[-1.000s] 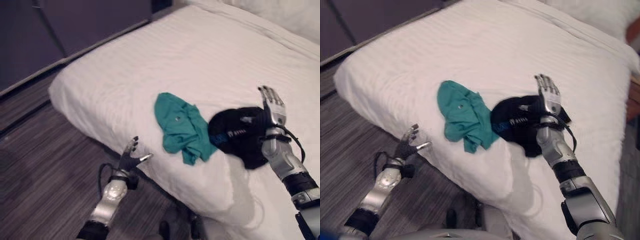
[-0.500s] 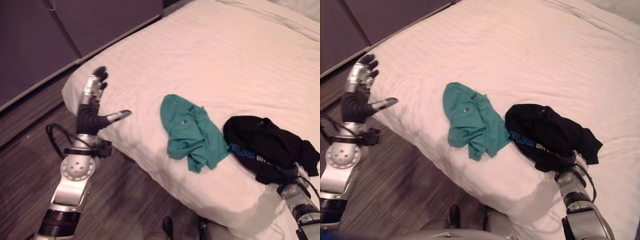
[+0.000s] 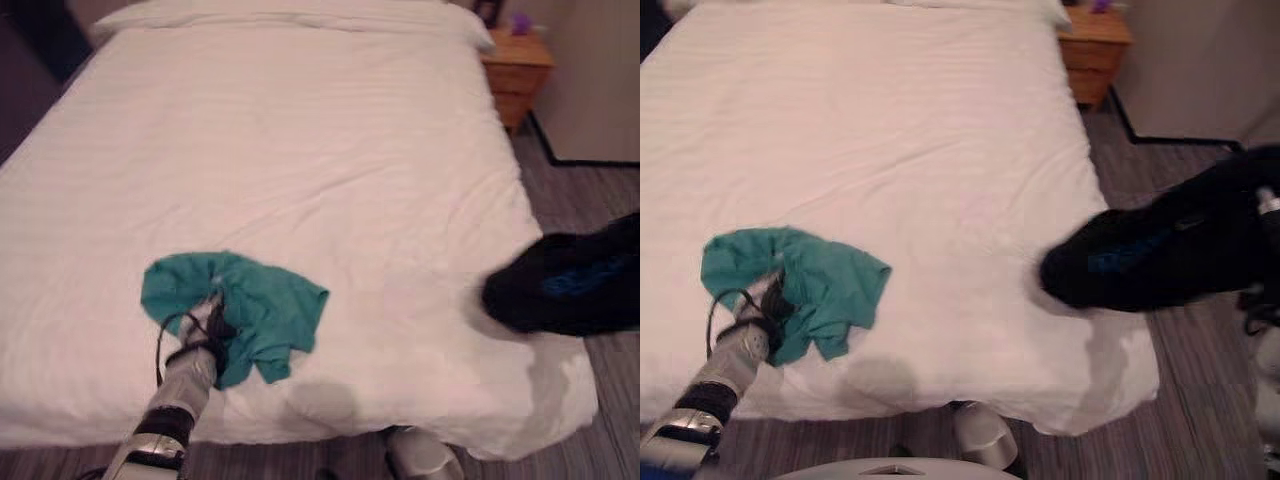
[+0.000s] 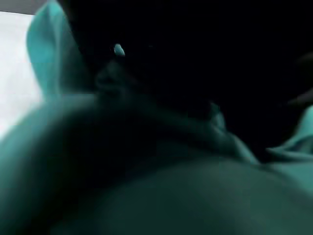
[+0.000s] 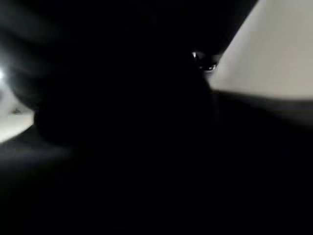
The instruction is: Pick up bed clothes into laundry basket.
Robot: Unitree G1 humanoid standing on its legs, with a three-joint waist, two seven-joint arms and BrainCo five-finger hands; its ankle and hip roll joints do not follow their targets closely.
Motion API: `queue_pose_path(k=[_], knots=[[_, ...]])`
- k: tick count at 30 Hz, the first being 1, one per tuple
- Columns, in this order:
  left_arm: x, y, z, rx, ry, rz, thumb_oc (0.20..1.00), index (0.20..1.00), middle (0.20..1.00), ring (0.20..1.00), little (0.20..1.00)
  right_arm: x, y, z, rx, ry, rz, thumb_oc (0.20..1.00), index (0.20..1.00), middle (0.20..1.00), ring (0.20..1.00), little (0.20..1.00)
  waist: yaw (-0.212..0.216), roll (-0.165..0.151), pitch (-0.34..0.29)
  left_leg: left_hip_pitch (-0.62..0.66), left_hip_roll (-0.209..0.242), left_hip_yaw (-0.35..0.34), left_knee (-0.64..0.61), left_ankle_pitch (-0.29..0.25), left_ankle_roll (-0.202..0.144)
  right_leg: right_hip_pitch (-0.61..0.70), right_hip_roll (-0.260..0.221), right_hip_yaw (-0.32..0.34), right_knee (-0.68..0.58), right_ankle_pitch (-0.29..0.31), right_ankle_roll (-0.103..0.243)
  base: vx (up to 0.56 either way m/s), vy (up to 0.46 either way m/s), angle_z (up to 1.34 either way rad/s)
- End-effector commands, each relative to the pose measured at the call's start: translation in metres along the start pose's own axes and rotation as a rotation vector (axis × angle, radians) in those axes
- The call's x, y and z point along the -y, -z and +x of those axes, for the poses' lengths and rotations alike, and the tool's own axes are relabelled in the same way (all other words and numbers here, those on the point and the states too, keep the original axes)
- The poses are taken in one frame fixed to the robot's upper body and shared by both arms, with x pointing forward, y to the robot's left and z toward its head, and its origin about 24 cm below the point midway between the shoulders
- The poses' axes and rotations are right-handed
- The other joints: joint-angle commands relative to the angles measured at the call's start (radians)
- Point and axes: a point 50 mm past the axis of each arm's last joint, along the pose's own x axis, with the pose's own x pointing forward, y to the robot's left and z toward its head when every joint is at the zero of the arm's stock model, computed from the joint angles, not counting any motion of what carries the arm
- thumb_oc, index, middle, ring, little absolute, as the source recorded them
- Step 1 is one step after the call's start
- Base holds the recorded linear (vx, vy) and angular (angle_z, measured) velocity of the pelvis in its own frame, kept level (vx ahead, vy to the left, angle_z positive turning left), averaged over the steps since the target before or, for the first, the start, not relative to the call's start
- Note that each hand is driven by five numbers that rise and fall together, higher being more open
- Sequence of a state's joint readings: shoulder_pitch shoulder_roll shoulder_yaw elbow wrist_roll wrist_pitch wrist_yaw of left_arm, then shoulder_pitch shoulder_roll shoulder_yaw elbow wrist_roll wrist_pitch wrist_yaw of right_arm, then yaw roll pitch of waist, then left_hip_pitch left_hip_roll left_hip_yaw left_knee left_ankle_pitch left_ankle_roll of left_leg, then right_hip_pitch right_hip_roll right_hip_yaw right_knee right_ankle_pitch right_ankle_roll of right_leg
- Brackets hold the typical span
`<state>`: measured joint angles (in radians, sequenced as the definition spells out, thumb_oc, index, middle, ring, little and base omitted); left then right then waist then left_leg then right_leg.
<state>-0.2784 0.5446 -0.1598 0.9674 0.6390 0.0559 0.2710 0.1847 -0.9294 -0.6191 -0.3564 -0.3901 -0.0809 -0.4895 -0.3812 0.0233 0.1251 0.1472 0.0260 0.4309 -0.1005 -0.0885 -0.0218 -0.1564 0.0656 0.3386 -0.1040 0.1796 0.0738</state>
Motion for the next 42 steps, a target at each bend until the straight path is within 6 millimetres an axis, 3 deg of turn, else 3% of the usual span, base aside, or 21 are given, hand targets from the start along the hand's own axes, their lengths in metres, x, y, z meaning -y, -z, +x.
queue_pose_path(k=[1, 2, 3, 4, 7, 10, 11, 13, 14, 18, 20, 22, 25, 28, 30, 31, 32, 33, 37, 39, 42], knots=[[0.068, 0.028, -0.03, -0.108, 0.343, 0.12, 0.2, 0.2, 0.2, 0.2, 0.2, 0.016, -0.001, 0.039, 0.027, 0.287, 0.143, 0.2, 0.2, 0.2, 0.2, 0.2, 0.023, -0.057, -0.02, -0.007, 0.021, -0.11, 0.074, -0.059, -0.001, 0.073, 0.022, 0.084, 0.032, -0.128, 0.078, 0.08, 0.143, -1.28], [0.081, 0.041, -0.04, -0.171, 0.384, 0.107, 0.2, 0.2, 0.2, 0.2, 0.2, 0.015, -0.01, 0.059, 0.095, 0.27, 0.153, 0.2, 0.2, 0.2, 0.2, 0.2, 0.049, -0.059, -0.04, -0.008, -0.001, -0.267, 0.126, -0.081, -0.002, 0.073, 0.058, 0.157, 0.05, -0.112, 0.076, 0.06, 0.08, -1.5], [0.081, 0.041, -0.04, -0.172, 0.383, 0.103, 0.2, 0.2, 0.2, 0.2, 0.2, 0.015, -0.011, 0.06, 0.098, 0.27, 0.156, 0.2, 0.2, 0.2, 0.2, 0.2, 0.049, -0.061, -0.041, -0.012, -0.002, -0.264, 0.127, -0.075, -0.004, 0.068, 0.058, 0.16, 0.053, -0.108, 0.075, 0.07, 0.102, -1.96], [0.07, 0.038, -0.032, -0.181, 0.324, 0.048, 0.2, 0.2, 0.2, 0.2, 0.2, 0.019, -0.011, 0.071, 0.136, 0.229, 0.11, 0.2, 0.2, 0.2, 0.2, 0.2, 0.047, -0.052, -0.062, 0.011, -0.015, -0.405, 0.126, -0.098, 0.006, 0.07, 0.08, 0.207, 0.069, -0.102, 0.068, -0.01, 0.038, -2.03], [0.054, 0.027, -0.02, -0.152, 0.262, 0.015, 0.2, 0.2, 0.2, 0.2, 0.2, 0.021, -0.007, 0.072, 0.136, 0.193, 0.085, 0.2, 0.2, 0.2, 0.2, 0.2, 0.031, -0.048, -0.07, 0.035, -0.01, -0.405, 0.084, -0.09, 0.004, 0.063, 0.077, 0.204, 0.069, -0.098, 0.068, -0.08, 0.078, -1.87], [-0.051, -0.003, 0.024, -0.013, -0.062, -0.047, 0.2, 0.2, 0.2, 0.2, 0.2, 0.026, 0.01, 0.062, 0.073, 0.154, 0.026, 0.2, 0.2, 0.2, 0.2, 0.2, 0.018, -0.035, -0.061, 0.072, -0.01, -0.344, 0.013, -0.063, 0.005, 0.016, 0.073, 0.152, 0.092, -0.076, 0.094, -0.34, 0.072, -0.47], [-0.162, -0.051, 0.026, 0.222, -0.413, -0.087, 0.2, 0.2, 0.2, 0.2, 0.2, 0.024, 0.017, 0.052, 0.03, 0.137, 0.016, 0.2, 0.2, 0.2, 0.2, 0.2, 0.046, -0.027, -0.015, 0.059, -0.001, -0.316, 0.013, -0.039, 0.005, -0.031, 0.046, -0.021, 0.191, -0.1, 0.116, -0.59, -0.045, -0.53], [-0.276, -0.097, -0.037, 0.539, -0.877, -0.121, 0.2, 0.2, 0.2, 0.2, 0.2, 0.015, 0.022, 0.035, -0.025, 0.08, -0.021, 0.2, 0.2, 0.2, 0.2, 0.2, 0.128, -0.016, 0.01, 0.039, 0.029, -0.271, 0.013, -0.019, 0.016, -0.017, -0.041, -0.304, 0.356, -0.228, 0.069, -0.58, -0.15, -1.14], [-0.286, -0.106, -0.058, 0.629, -0.97, -0.167, 0.2, 0.2, 0.2, 0.2, 0.2, 0.005, 0.02, 0.027, -0.044, 0.047, -0.003, 0.2, 0.2, 0.2, 0.2, 0.2, 0.147, -0.022, 0.009, 0.031, 0.036, -0.246, 0.014, -0.009, 0.02, -0.009, -0.075, -0.357, 0.405, -0.254, 0.051, -0.44, -0.217, -1.58], [-0.284, -0.124, -0.114, 0.905, -1.133, -0.304, 0.2, 0.2, 0.2, 0.2, 0.2, -0.028, 0.002, 0.014, -0.046, -0.04, 0.109, 0.2, 0.2, 0.2, 0.2, 0.2, 0.2, -0.015, -0.014, 0.026, 0.054, -0.127, 0.014, -0.011, 0.036, 0.023, -0.225, -0.471, 0.441, -0.215, 0.06, -0.18, -0.211, -1.76], [-0.255, -0.128, -0.145, 1.078, -1.081, -0.329, 0.2, 0.2, 0.2, 0.2, 0.2, -0.044, -0.011, -0.002, -0.053, -0.088, 0.195, 0.2, 0.2, 0.2, 0.2, 0.2, 0.238, -0.009, -0.026, 0.06, 0.077, -0.042, 0.013, -0.04, 0.017, 0.06, -0.329, -0.598, 0.322, -0.168, 0.102, 0.02, -0.507, -2.03], [-0.244, -0.123, -0.146, 1.081, -1.039, -0.345, 0.2, 0.2, 0.2, 0.2, 0.2, -0.049, -0.014, -0.006, -0.057, -0.104, 0.215, 0.2, 0.2, 0.2, 0.2, 0.2, 0.245, -0.008, -0.029, 0.073, 0.084, -0.014, 0.014, -0.04, 0.008, 0.07, -0.326, -0.611, 0.267, -0.145, 0.109, 0.09, -0.341, -3.52], [-0.183, -0.128, -0.135, 1.105, -0.684, -0.566, 0.2, 0.2, 0.2, 0.2, 0.2, -0.071, -0.027, -0.029, -0.131, -0.165, 0.403, 0.2, 0.2, 0.2, 0.2, 0.2, 0.246, -0.011, -0.02, 0.112, 0.14, 0.086, 0.016, -0.02, -0.045, 0.052, -0.322, -0.692, 0.133, -0.102, 0.122, 0.2, -0.534, -0.92], [-0.17, -0.128, -0.137, 1.119, -0.595, -0.634, 0.2, 0.2, 0.2, 0.2, 0.2, -0.071, -0.028, -0.039, -0.171, -0.171, 0.484, 0.2, 0.2, 0.2, 0.2, 0.2, 0.251, -0.013, -0.028, 0.118, 0.157, 0.103, 0.018, -0.017, -0.062, 0.063, -0.306, -0.697, 0.095, -0.116, 0.115, 0.18, -0.421, -1.01], [-0.136, -0.135, -0.129, 1.092, -0.358, -0.767, 0.2, 0.2, 0.2, 0.2, 0.2, -0.073, -0.034, -0.063, -0.225, -0.248, 0.593, 0.2, 0.2, 0.2, 0.2, 0.2, 0.224, -0.009, -0.015, 0.084, 0.285, 0.105, 0.188, 0.133, -0.13, 0.112, -0.224, -0.642, 0.041, -0.159, 0.074, 0.37, -0.793, -0.07], [-0.12, -0.144, -0.121, 1.045, -0.288, -0.763, 0.2, 0.2, 0.2, 0.2, 0.2, -0.081, -0.041, -0.063, -0.215, -0.273, 0.655, 0.2, 0.2, 0.2, 0.2, 0.2, 0.254, -0.015, 0.027, -0.02, 0.343, -0.015, 0.435, 0.245, -0.139, 0.143, -0.147, -0.59, 0.019, -0.199, 0.005, 0.19, -0.582, -0.38], [-0.12, -0.145, -0.12, 1.049, -0.292, -0.762, 0.2, 0.2, 0.2, 0.2, 0.2, -0.081, -0.04, -0.062, -0.215, -0.268, 0.655, 0.2, 0.2, 0.2, 0.2, 0.2, 0.251, -0.01, 0.029, -0.041, 0.356, -0.029, 0.459, 0.241, -0.144, 0.139, -0.139, -0.596, 0.019, -0.2, -0.003, 0.12, -0.55, -0.78], [-0.107, -0.145, -0.107, 0.967, -0.274, -0.733, 0.2, 0.2, 0.2, 0.2, 0.2, -0.086, -0.05, -0.057, -0.147, -0.326, 0.652, 0.2, 0.2, 0.2, 0.2, 0.2, 0.285, -0.05, 0.073, -0.169, 0.255, -0.195, 0.542, 0.159, -0.052, 0.148, -0.139, -0.538, 0.017, -0.201, -0.022, 0.07, -0.214, -1.04], [-0.086, -0.141, -0.088, 0.844, -0.246, -0.686, 0.2, 0.2, 0.2, 0.2, 0.2, -0.092, -0.058, -0.046, -0.065, -0.374, 0.648, 0.2, 0.2, 0.2, 0.2, 0.2, 0.318, -0.062, 0.102, -0.24, 0.143, -0.312, 0.428, 0.05, -0.026, 0.161, -0.138, -0.432, 0.017, -0.211, -0.007, 0.22, -0.076, -1.81], [-0.08, -0.141, -0.085, 0.826, -0.224, -0.692, 0.2, 0.2, 0.2, 0.2, 0.2, -0.093, -0.056, -0.045, -0.063, -0.388, 0.64, 0.2, 0.2, 0.2, 0.2, 0.2, 0.34, -0.063, 0.11, -0.264, 0.072, -0.348, 0.32, 0.029, -0.021, 0.173, -0.134, -0.406, 0.017, -0.224, -0.004, 0.27, -0.017, -1.28], [-0.073, -0.144, -0.087, 0.839, -0.18, -0.693, 0.2, 0.2, 0.2, 0.2, 0.2, -0.1, -0.054, -0.049, -0.076, -0.419, 0.628, 0.2, 0.2, 0.2, 0.2, 0.2, 0.374, -0.041, 0.117, -0.315, -0.021, -0.415, 0.172, 0.115, -0.024, 0.19, -0.102, -0.38, 0.017, -0.24, -0.006, 0.29, -0.031, -0.55]])
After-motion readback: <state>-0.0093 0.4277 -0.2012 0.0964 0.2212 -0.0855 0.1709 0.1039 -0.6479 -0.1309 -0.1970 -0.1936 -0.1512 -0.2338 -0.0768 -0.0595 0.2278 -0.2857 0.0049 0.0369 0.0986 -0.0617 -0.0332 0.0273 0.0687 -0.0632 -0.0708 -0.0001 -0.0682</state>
